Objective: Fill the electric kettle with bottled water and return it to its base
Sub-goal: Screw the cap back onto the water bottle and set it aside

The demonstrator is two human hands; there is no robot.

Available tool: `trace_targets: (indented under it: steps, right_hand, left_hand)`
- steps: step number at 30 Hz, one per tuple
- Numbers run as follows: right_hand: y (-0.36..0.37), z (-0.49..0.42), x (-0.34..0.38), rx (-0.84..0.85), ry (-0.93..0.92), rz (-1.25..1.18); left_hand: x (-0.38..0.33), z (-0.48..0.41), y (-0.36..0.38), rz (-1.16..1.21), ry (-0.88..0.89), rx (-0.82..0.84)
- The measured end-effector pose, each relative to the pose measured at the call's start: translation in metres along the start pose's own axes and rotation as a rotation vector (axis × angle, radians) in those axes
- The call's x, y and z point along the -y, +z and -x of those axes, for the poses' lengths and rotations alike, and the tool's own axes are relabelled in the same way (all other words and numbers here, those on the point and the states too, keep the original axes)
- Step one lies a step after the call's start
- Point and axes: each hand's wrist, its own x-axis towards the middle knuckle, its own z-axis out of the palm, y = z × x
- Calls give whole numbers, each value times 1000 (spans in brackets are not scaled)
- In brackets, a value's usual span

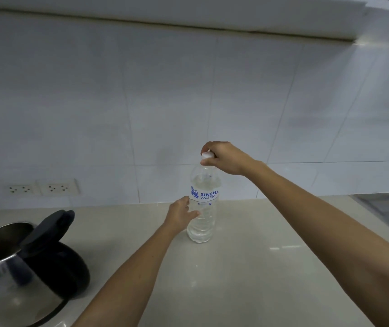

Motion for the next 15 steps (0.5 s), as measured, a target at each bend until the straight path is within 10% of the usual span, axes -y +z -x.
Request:
trace_targets:
  steps: [15]
  right_hand:
    - [2, -9, -18, 17, 52, -69]
  left_hand:
    - [0, -7, -1, -45, -12, 24]
